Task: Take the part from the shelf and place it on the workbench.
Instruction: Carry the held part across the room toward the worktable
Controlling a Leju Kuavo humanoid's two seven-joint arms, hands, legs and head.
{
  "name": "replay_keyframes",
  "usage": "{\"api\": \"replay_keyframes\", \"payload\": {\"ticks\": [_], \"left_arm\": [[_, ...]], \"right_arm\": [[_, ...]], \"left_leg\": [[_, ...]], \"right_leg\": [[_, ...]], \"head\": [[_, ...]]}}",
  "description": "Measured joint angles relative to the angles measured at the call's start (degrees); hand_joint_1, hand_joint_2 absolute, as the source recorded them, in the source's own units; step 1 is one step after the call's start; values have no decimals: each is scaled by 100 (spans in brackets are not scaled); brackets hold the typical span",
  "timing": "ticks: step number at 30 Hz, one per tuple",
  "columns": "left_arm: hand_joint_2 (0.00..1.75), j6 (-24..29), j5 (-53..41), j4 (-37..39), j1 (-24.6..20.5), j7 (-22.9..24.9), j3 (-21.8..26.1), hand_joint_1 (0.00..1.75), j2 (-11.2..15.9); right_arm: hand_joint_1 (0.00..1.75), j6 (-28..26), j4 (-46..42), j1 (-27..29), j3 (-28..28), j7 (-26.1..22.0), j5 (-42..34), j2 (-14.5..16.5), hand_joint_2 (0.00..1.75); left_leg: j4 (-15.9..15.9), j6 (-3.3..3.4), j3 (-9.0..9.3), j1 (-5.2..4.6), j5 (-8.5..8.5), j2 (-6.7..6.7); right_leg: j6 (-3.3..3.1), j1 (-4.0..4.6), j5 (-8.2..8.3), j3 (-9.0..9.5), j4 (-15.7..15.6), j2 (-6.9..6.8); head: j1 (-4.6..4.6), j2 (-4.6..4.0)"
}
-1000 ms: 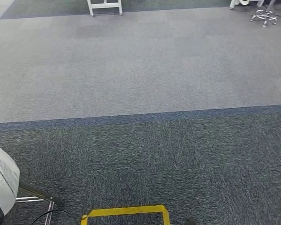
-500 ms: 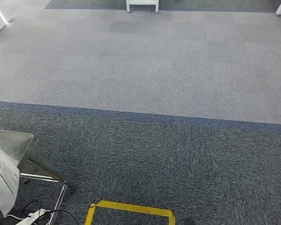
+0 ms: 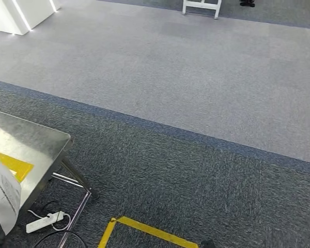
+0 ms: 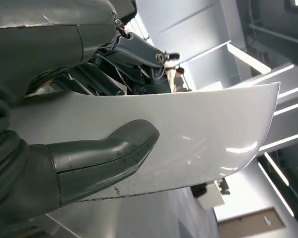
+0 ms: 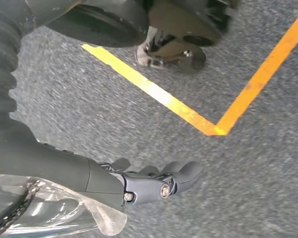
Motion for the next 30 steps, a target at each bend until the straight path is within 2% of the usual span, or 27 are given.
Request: {"api": "replay_keyframes", "payload": {"ticks": [1, 2, 3, 4, 5, 6, 8, 9, 10, 11, 12, 13, 15, 16, 17, 19, 20, 22, 23, 24, 25, 26, 27, 28, 29, 30], "left_arm": [[175, 17, -38, -1, -3, 0, -19, 175, 2], [175, 27, -61, -1, -1, 0, -33, 175, 4], [175, 31, -73, -2, 5, 0, -40, 175, 5], [175, 34, -79, -3, 11, 0, -44, 175, 8], [175, 37, -82, -4, 14, 0, -45, 175, 9], [175, 41, -82, -5, 8, 0, -48, 175, 12], [175, 75, -86, -5, -10, 0, -67, 175, 23], [175, 103, -87, -4, -15, 0, -83, 175, 33], [175, 136, -91, -3, -17, 0, -99, 175, 45], [175, 171, -95, -2, -16, 0, -115, 175, 58], [175, 201, -103, -2, -16, 0, -130, 175, 70], [175, 227, -114, -2, -16, 0, -142, 175, 81], [175, 270, -129, 0, -26, 0, -170, 175, 95], [175, 286, -132, 1, -35, 0, -185, 175, 98], [175, 307, -129, 1, -39, 0, -200, 175, 102], [175, 343, -119, -1, -28, 0, -223, 175, 110], [175, 362, -111, -3, -18, 0, -233, 175, 114], [175, 379, -99, -6, -27, 0, -256, 175, 124], [175, 385, -97, -6, -37, 0, -270, 175, 128], [175, 385, -96, -5, -46, 0, -284, 175, 133], [175, 385, -96, -5, -47, 0, -296, 175, 136], [175, 385, -95, -4, -45, 0, -303, 175, 138], [175, 385, -93, -4, -44, 0, -306, 175, 141], [175, 385, -91, -4, -43, 0, -308, 175, 144], [175, 385, -89, -4, -43, 0, -311, 175, 147], [175, 385, -87, -4, -46, 0, -317, 175, 150]], "right_arm": [[0, 1, 0, 1, -1, -1, -16, 0, 175], [0, 1, 0, 2, -1, -1, -26, 0, 175], [0, 1, 0, 0, -1, -1, -31, 2, 175], [0, 1, -1, -1, -1, -3, -33, 5, 175], [0, 2, -3, 0, 1, -4, -34, 9, 175], [0, 1, -4, 1, 0, -6, -35, 12, 175], [0, -7, -5, 4, -5, -8, -46, 13, 175], [0, -16, -4, 4, -8, -7, -57, 13, 175], [0, -30, -2, 2, -9, -7, -72, 12, 175], [0, -46, 1, 0, -7, -7, -87, 11, 175], [0, -61, 5, -1, -5, -7, -100, 11, 175], [0, -77, 10, -4, -2, -7, -111, 11, 175], [0, -106, 28, -7, 4, -10, -129, 10, 175], [0, -122, 39, -8, 5, -13, -138, 9, 175], [0, -139, 51, -10, 7, -15, -147, 8, 175], [0, -171, 73, -19, 16, -19, -162, 5, 175], [0, -183, 81, -26, 27, -23, -172, 3, 175], [0, -205, 95, -42, 45, -35, -193, -5, 175], [0, -214, 106, -48, 49, -38, -204, -11, 175], [0, -221, 119, -51, 48, -39, -211, -15, 175], [0, -225, 131, -51, 46, -38, -216, -19, 175], [0, -228, 140, -51, 46, -38, -220, -21, 175], [0, -232, 146, -53, 46, -38, -221, -21, 175], [0, -235, 150, -53, 46, -39, -223, -22, 175], [0, -239, 152, -54, 46, -39, -226, -24, 175], [0, -242, 157, -54, 47, -41, -231, -26, 175]], "left_leg": [[24, -34, -23, 1, -11, -63], [37, -70, -51, 5, -12, -126], [36, -98, -74, 15, -6, -188], [50, -124, -87, 17, -14, -184], [118, -150, -119, 12, -62, -100], [287, -173, -192, 5, -165, 41], [944, -228, -507, 16, -495, 360], [1307, -249, -691, 32, -635, 432], [1554, -265, -822, 47, -687, 465], [1599, -274, -855, 57, -627, 483], [1430, -276, -783, 64, -468, 504], [1089, -268, -622, 66, -244, 572], [401, -222, -288, 19, 20, 863], [207, -185, -199, -11, 54, 981], [140, -150, -177, -41, 23, 1030], [106, -74, -186, -44, 27, 902], [78, -41, -173, -34, 38, 826], [29, 30, -145, -3, 67, 683], [27, 50, -148, -4, 69, 615], [29, 68, -155, -6, 70, 541], [30, 77, -157, -9, 69, 460], [32, 81, -152, -13, 66, 377], [35, 81, -143, -16, 63, 291], [38, 78, -130, -16, 58, 206], [40, 68, -120, -11, 50, 128], [53, 50, -121, -15, 38, 53]], "right_leg": [[-21, -8, 28, 87, -175, 79], [-54, -4, 2, 127, -237, 94], [-93, -6, -9, 149, -255, 40], [-123, -11, -2, 159, -271, -22], [-157, -19, 0, 175, -288, -88], [-185, -27, -1, 194, -306, -162], [-232, -12, -26, 223, -316, -325], [-244, -2, -41, 234, -315, -412], [-249, 4, -59, 249, -314, -497], [-248, 7, -79, 268, -314, -577], [-242, 7, -100, 295, -314, -651], [-230, 7, -125, 330, -314, -719], [-178, 26, -183, 377, -312, -835], [-142, 40, -207, 400, -313, -893], [-107, 53, -227, 421, -318, -957], [-41, 57, -261, 475, -337, -1079], [-9, 50, -308, 476, -305, -1018], [32, 38, -534, 291, 70, -694], [34, 36, -694, 105, 432, -505], [30, 37, -846, -135, 850, -403], [24, 40, -923, -351, 1186, -360], [14, 43, -894, -495, 1355, -340], [2, 46, -748, -532, 1301, -325], [-18, 48, -504, -451, 1015, -288], [-44, 46, -254, -301, 606, -176], [-70, 33, -79, -146, 215, -28]], "head": [[-1, 0], [-3, 0], [-5, 0], [-5, 0], [-19, 0], [-33, 0], [-57, 0], [-57, 0], [-56, 0], [-57, 0], [-58, 0], [-58, 0], [-61, 0], [-60, 0], [-63, 0], [-67, 0], [-60, 0], [-30, 0], [-16, 0], [-13, 0], [-13, 0], [-15, 0], [-15, 0], [-15, 0], [-15, 0], [-17, 0]]}}
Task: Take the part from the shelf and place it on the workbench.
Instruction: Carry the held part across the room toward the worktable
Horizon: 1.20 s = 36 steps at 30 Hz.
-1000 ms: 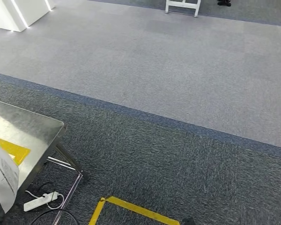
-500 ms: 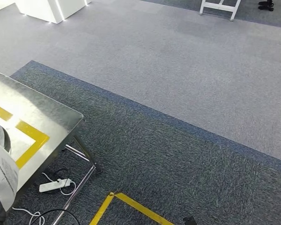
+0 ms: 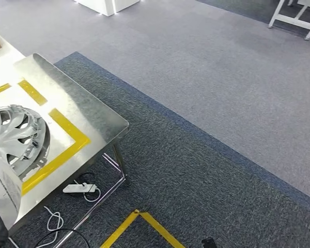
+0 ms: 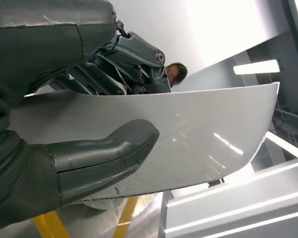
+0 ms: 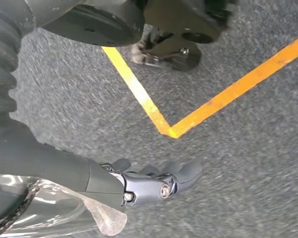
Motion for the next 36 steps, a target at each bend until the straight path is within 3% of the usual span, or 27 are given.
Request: {"api": "replay_keyframes", "payload": {"ticks": [2, 4, 5, 7, 9, 11, 12, 13, 14, 16, 18, 20, 22, 24, 25, 26, 27, 29, 31, 33, 35, 36], "left_arm": [[175, 13, -2, 0, -4, 0, -15, 175, 8], [175, 40, -9, -1, 4, 0, -25, 175, 17], [175, 53, -13, -1, 12, 0, -27, 175, 24], [175, 72, -14, -2, 6, 0, -36, 175, 37], [175, 90, -25, -2, -11, 0, -61, 175, 53], [175, 114, -49, -2, -3, 0, -84, 175, 69], [175, 131, -59, -2, 7, 0, -90, 175, 74], [175, 148, -63, -3, 17, 0, -98, 175, 76], [175, 164, -63, -4, 23, 0, -108, 175, 78], [175, 187, -69, -8, 20, 0, -137, 175, 82], [175, 204, -77, -13, 26, 0, -158, 175, 84], [175, 216, -80, -18, 54, 0, -165, 175, 83], [175, 227, -78, -23, 62, 0, -172, 175, 81], [175, 237, -84, -26, 50, 0, -184, 175, 81], [175, 240, -97, -26, 47, 0, -190, 175, 81], [175, 246, -116, -26, 48, 0, -198, 175, 81], [175, 259, -142, -26, 50, 0, -206, 175, 82], [175, 300, -181, -26, 51, 0, -217, 175, 82], [175, 361, -209, -26, 48, 0, -238, 175, 84], [175, 417, -233, -28, 49, 0, -266, 175, 86], [175, 452, -249, -31, 61, 0, -279, 175, 90], [175, 465, -253, -33, 66, 0, -281, 175, 92]], "right_arm": [[0, -10, 10, -5, 2, 0, -17, -5, 175], [0, -25, 15, -12, 7, 0, -33, -2, 175], [0, -31, 16, -13, 14, -2, -39, 3, 175], [0, -36, 20, -13, 37, -2, -52, 11, 175], [0, -37, 23, -7, 50, 10, -68, 11, 175], [0, -37, 25, -4, 54, 26, -75, 11, 175], [0, -36, 26, -5, 57, 31, -77, 11, 175], [0, -35, 26, -5, 64, 33, -77, 11, 175], [0, -33, 26, -7, 75, 34, -77, 11, 175], [0, -29, 26, -8, 100, 37, -77, 11, 175], [0, -25, 26, -10, 115, 42, -77, 11, 175], [0, -21, 25, -16, 134, 44, -76, 9, 175], [0, -17, 21, -17, 156, 43, -75, 3, 175], [0, -14, 20, 2, 163, 56, -75, -2, 175], [0, -13, 20, 14, 164, 66, -76, -3, 175], [0, -12, 19, 26, 164, 75, -77, -4, 175], [0, -10, 19, 32, 167, 80, -79, -5, 175], [0, -11, 14, 35, 180, 90, -83, -6, 175], [0, -13, 11, 35, 197, 96, -88, -7, 175], [0, -18, 11, 42, 210, 109, -93, -7, 175], [0, -22, 10, 44, 232, 122, -96, -3, 175], [0, -23, 10, 42, 243, 122, -96, 1, 175]], "left_leg": [[16, -62, -35, 19, -7, -135], [8, -142, -73, 46, 10, -267], [26, -177, -84, 46, -5, -244], [318, -238, -209, 33, -193, 6], [993, -295, -528, 48, -535, 314], [1496, -339, -773, 79, -678, 416], [1473, -350, -759, 90, -594, 443], [1230, -349, -632, 96, -418, 477], [851, -335, -434, 93, -208, 553], [197, -270, -95, 41, 3, 774], [6, -194, -12, -12, -23, 848], [-38, -123, 0, -3, -9, 723], [-99, -57, 41, 34, 21, 601], [-114, -19, 51, 55, 30, 475], [-112, -12, 47, 54, 28, 404], [-110, -8, 49, 53, 24, 333], [-107, -11, 56, 52, 18, 258], [-95, -38, 84, 59, -4, 102], [-58, -91, 80, 60, -37, -42], [-35, -158, 27, 74, -38, -170], [-32, -221, -13, 92, -23, -270], [18, -250, -38, 83, -55, -202]], "right_leg": [[-38, -7, 106, 208, -437, 217], [-81, 0, 89, 271, -500, 154], [-111, -4, 98, 292, -530, 82], [-171, -24, 105, 343, -584, -84], [-208, -12, 78, 374, -591, -265], [-214, -3, 44, 400, -589, -442], [-209, -2, 24, 421, -589, -522], [-199, -2, 4, 450, -589, -594], [-186, -1, -18, 484, -589, -661], [-133, 24, -71, 530, -584, -783], [-67, 43, -112, 556, -587, -896], [0, 31, -149, 617, -600, -955], [56, 15, -313, 553, -386, -732], [79, 7, -648, 194, 310, -423], [85, 6, -781, -25, 698, -357], [89, 5, -823, -200, 964, -327], [90, 5, -739, -278, 1015, -314], [82, -7, -278, -113, 462, -246], [67, -46, 28, 180, -244, 48], [28, -57, 21, 312, -490, 238], [-42, -54, 22, 348, -516, 118], [-83, -61, 22, 364, -524, 42]], "head": [[-2, 0], [-3, 0], [-6, 0], [-39, 0], [-67, 0], [-67, 0], [-69, 0], [-69, 0], [-69, 0], [-68, 0], [-69, 0], [-71, 0], [-46, 0], [-9, 0], [2, 0], [2, 0], [0, 0], [0, 0], [-4, 0], [-7, 0], [-6, 0], [-20, 0]]}}
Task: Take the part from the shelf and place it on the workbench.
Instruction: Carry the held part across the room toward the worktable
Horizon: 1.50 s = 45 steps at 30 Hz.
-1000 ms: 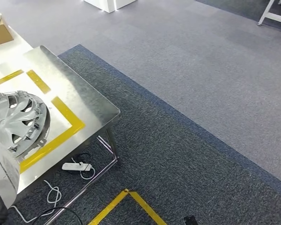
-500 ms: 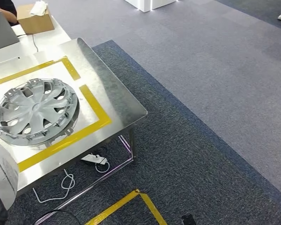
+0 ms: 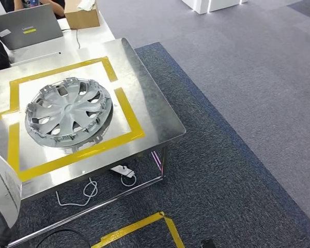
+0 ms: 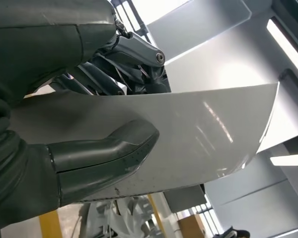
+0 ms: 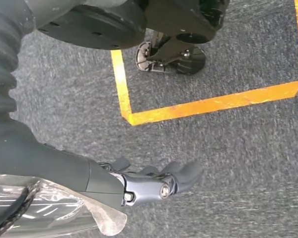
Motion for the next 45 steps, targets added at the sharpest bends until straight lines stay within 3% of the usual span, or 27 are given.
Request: {"api": "replay_keyframes", "payload": {"ticks": [1, 3, 5, 6, 7, 8, 10, 12, 14, 16, 18, 20, 21, 22, 24, 25, 27, 29, 30, 32, 34, 36, 37, 39, 41, 43, 45], "left_arm": [[175, 8, -1, -2, -4, 0, -4, 175, 2], [175, 23, -15, -6, -15, 0, -19, 175, 5], [175, 73, -35, -6, -6, 0, -32, 175, 8], [175, 117, -41, -6, 5, 0, -34, 175, 8], [175, 161, -39, -6, 15, 0, -34, 175, 9], [175, 200, -31, -8, 24, 0, -34, 175, 9], [175, 239, 1, -19, 28, 0, -33, 175, 8], [175, 245, 41, -45, 27, 0, -27, 175, -1], [175, 235, 67, -72, 48, 0, 1, 175, -14], [175, 227, 60, -94, 68, 0, 40, 175, -33], [175, 229, 32, -109, 54, 0, 67, 175, -61], [175, 241, -1, -111, 41, 0, 83, 175, -83], [175, 252, -18, -111, 43, 0, 92, 175, -91], [175, 261, -31, -111, 44, 0, 99, 175, -97], [175, 280, -46, -111, 45, 0, 115, 175, -108], [175, 290, -52, -111, 42, 0, 122, 175, -110], [175, 309, -69, -113, 41, 0, 128, 175, -111], [175, 315, -83, -115, 57, 0, 130, 175, -111], [175, 316, -86, -118, 67, 0, 131, 175, -111], [175, 322, -90, -127, 68, 0, 131, 175, -111], [175, 326, -92, -133, 55, 0, 130, 175, -111], [175, 326, -91, -133, 56, 0, 130, 175, -111], [175, 326, -90, -133, 62, 0, 132, 175, -110], [175, 326, -90, -133, 72, 0, 135, 175, -110], [175, 332, -100, -135, 69, 0, 134, 175, -111], [175, 354, -118, -144, 61, 0, 131, 175, -110], [175, 386, -140, -154, 72, 0, 133, 175, -111]], "right_arm": [[0, -1, -1, 0, 7, -1, -1, 3, 175], [0, -10, -1, 5, 7, 0, -5, 6, 175], [0, -19, -1, 9, 3, 3, -14, 6, 175], [0, -21, -1, 9, 4, 4, -20, 6, 175], [0, -22, -1, 8, 6, 4, -26, 6, 175], [0, -23, -1, 7, 8, 4, -32, 6, 175], [0, -26, -1, 6, 21, 4, -42, 6, 175], [0, -27, -1, 7, 34, 4, -51, 6, 175], [0, -27, -2, 3, 44, 3, -66, 6, 175], [0, -28, -6, 1, 62, -5, -78, 3, 175], [0, -29, -9, 9, 76, -12, -83, -1, 175], [0, -29, -9, 20, 77, -11, -89, -4, 175], [0, -29, -9, 24, 77, -11, -91, -6, 175], [0, -30, -9, 26, 79, -11, -92, -7, 175], [0, -33, -10, 29, 82, -11, -92, -7, 175], [0, -34, -10, 31, 83, -11, -93, -7, 175], [0, -39, -10, 36, 85, -11, -95, -7, 175], [0, -44, -11, 37, 88, -10, -97, -7, 175], [0, -44, -13, 37, 94, -11, -96, -2, 175], [0, -43, -19, 39, 104, -16, -95, 7, 175], [0, -44, -22, 44, 106, -19, -96, 10, 175], [0, -47, -23, 46, 101, -18, -97, 10, 175], [0, -47, -23, 45, 101, -18, -97, 10, 175], [0, -47, -25, 43, 101, -18, -96, 10, 175], [0, -46, -25, 44, 105, -19, -97, 10, 175], [0, -43, -28, 46, 109, -16, -105, 10, 175], [0, -39, -40, 44, 116, -14, -118, 10, 175]], "left_leg": [[155, -26, -65, -12, -92, 140], [795, -72, -364, -21, -424, 496], [1483, -95, -701, -7, -680, 629], [1605, -94, -762, -4, -669, 646], [1499, -84, -708, -4, -544, 661], [1186, -58, -549, -11, -340, 707], [408, 24, -154, -63, -26, 971], [33, 88, 25, -120, 15, 1159], [-7, 126, 24, -131, -5, 1058], [-69, 180, 51, -97, 30, 915], [-111, 221, 73, -55, 60, 782], [-110, 239, 70, -45, 57, 640], [-110, 242, 77, -44, 52, 566], [-107, 241, 90, -41, 42, 486], [-95, 211, 130, -28, 9, 322], [-76, 181, 140, -30, -17, 245], [-32, 114, 121, -32, -53, 111], [-27, 51, 80, -18, -49, -13], [-22, 24, 71, -9, -51, -9], [200, -28, -26, -18, -172, 223], [863, -70, -357, -18, -481, 539], [1546, -90, -732, -3, -700, 636], [1645, -85, -803, 0, -657, 648], [1205, -38, -620, -12, -278, 702], [466, 59, -260, -81, 37, 986], [132, 134, -101, -154, 45, 1207], [79, 169, -87, -149, 0, 1093]], "right_leg": [[-34, -9, -2, 18, -15, -87], [-88, 4, -30, 50, -25, -273], [-115, 30, -61, 72, -24, -457], [-120, 39, -76, 85, -24, -540], [-119, 47, -93, 107, -24, -616], [-114, 55, -114, 137, -24, -688], [-79, 81, -167, 187, -23, -811], [-21, 109, -216, 212, -29, -928], [35, 120, -241, 274, -58, -1065], [95, 108, -336, 276, 28, -926], [137, 87, -624, 14, 547, -573], [159, 77, -915, -434, 1339, -398], [167, 76, -929, -601, 1578, -372], [173, 73, -817, -672, 1597, -357], [181, 51, -334, -499, 1013, -270], [185, 31, -140, -353, 627, -136], [152, 0, 0, -140, 139, 79], [66, 5, -40, -75, 68, 56], [23, 6, -35, -50, 57, -11], [-62, -4, -39, 2, 26, -154], [-119, 10, -79, 51, 14, -315], [-137, 29, -128, 93, 15, -476], [-135, 37, -156, 121, 16, -550], [-119, 51, -225, 210, 14, -689], [-83, 74, -310, 279, 11, -810], [-29, 99, -382, 311, -6, -932], [31, 113, -439, 379, -51, -1081]], "head": [[-19, 0], [-51, 0], [-52, 0], [-54, 0], [-54, 0], [-55, 0], [-54, 0], [-56, 0], [-62, 0], [-42, 0], [-3, 0], [15, 0], [15, 0], [14, 0], [16, 0], [16, 0], [16, 0], [15, 0], [18, 0], [-9, 0], [-38, 0], [-40, 0], [-41, 0], [-42, 0], [-41, 0], [-41, 0], [-44, 1]]}}
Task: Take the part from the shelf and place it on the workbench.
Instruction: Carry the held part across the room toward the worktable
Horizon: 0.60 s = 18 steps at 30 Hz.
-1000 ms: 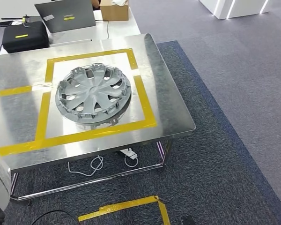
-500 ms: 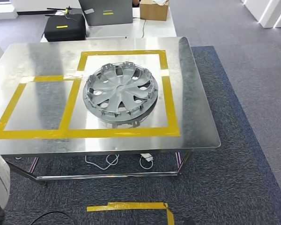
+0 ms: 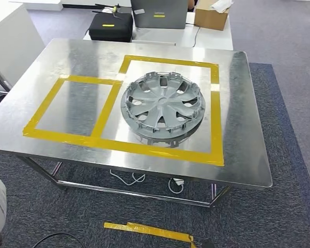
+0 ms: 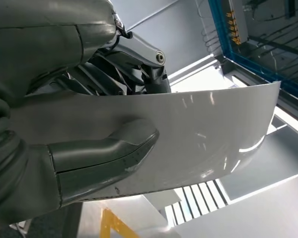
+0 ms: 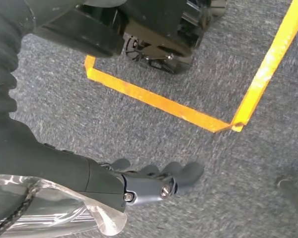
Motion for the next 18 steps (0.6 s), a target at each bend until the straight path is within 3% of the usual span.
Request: {"api": "replay_keyframes", "payload": {"ticks": [1, 3, 4, 6, 7, 8, 10, 11, 12, 16, 18], "left_arm": [[175, 14, -13, -4, 12, 0, 1, 175, -3], [175, 28, -35, -11, 9, 0, 1, 175, -11], [175, 31, -39, -14, 0, 0, -3, 175, -16], [175, 30, -45, -16, -6, 0, -9, 175, -28], [175, 29, -46, -16, -2, 0, -9, 175, -33], [175, 29, -47, -16, 2, 0, -9, 175, -37], [175, 29, -46, -16, 4, 0, -8, 175, -40], [175, 29, -46, -17, 3, 0, -8, 175, -40], [175, 29, -47, -17, 1, 0, -8, 175, -41], [175, 29, -48, -23, -2, 0, -8, 175, -40], [175, 29, -48, -31, -13, 0, -8, 175, -39]], "right_arm": [[0, 4, -9, -4, 10, -4, -6, -1, 175], [0, 9, -26, -4, 26, -11, -17, -4, 175], [0, 14, -28, -1, 26, -13, -26, -7, 175], [0, 36, -31, 10, 18, -9, -50, -10, 175], [0, 46, -31, 15, 15, -8, -62, -12, 175], [0, 55, -31, 18, 15, -8, -71, -12, 175], [0, 58, -31, 23, 15, -8, -78, -13, 175], [0, 63, -30, 26, 15, -10, -81, -13, 175], [0, 67, -30, 26, 16, -10, -86, -13, 175], [0, 87, -40, 32, 20, -16, -115, -8, 175], [0, 89, -50, 35, 22, -21, -117, -3, 175]], "left_leg": [[-41, 15, 32, 19, -3, -86], [-114, 64, 116, 66, -5, -241], [-127, 90, 142, 68, -24, -298], [-127, 126, 193, 73, -84, -428], [-126, 130, 241, 73, -127, -486], [-126, 122, 310, 74, -179, -542], [-125, 88, 477, 81, -309, -618], [-117, 59, 543, 76, -382, -645], [-110, 27, 582, 71, -441, -664], [-121, -98, 674, 83, -588, -663], [209, -167, 547, 92, -703, -559]], "right_leg": [[32, -2, -37, 35, 13, 38], [79, -17, -207, -96, 345, 332], [91, -26, -337, -301, 700, 534], [104, -35, -528, -849, 1454, 701], [113, -36, -473, -1053, 1637, 723], [122, -40, -276, -1145, 1589, 730], [133, -55, 321, -1047, 980, 734], [133, -56, 513, -943, 657, 749], [107, -54, 587, -842, 443, 762], [-74, -37, 422, -652, 284, 793], [-145, -62, 339, -506, 222, 777]], "head": [[16, 0], [58, 0], [82, -1], [86, -1], [86, -1], [84, -1], [88, -1], [88, -1], [87, 0], [64, 0], [45, 1]]}}
